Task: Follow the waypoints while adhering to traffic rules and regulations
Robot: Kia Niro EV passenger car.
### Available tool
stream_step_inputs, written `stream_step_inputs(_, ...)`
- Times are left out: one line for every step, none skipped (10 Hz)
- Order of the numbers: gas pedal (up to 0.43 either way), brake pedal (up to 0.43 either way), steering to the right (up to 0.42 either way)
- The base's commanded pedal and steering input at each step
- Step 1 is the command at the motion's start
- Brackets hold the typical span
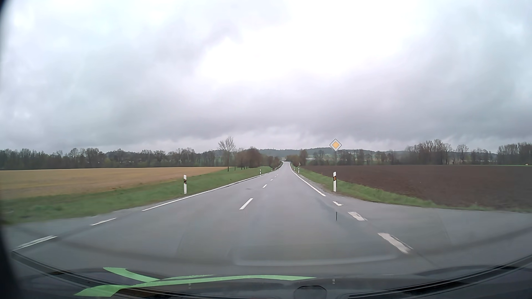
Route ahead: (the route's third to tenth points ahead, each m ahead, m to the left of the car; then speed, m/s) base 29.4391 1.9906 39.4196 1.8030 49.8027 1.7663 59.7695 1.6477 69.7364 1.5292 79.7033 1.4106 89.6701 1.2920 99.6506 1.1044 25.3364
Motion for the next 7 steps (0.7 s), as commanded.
stream_step_inputs(0.157, 0.000, -0.001)
stream_step_inputs(0.157, 0.000, 0.000)
stream_step_inputs(0.157, 0.000, 0.000)
stream_step_inputs(0.157, 0.000, -0.001)
stream_step_inputs(0.157, 0.000, -0.001)
stream_step_inputs(0.157, 0.000, -0.001)
stream_step_inputs(0.157, 0.000, -0.001)
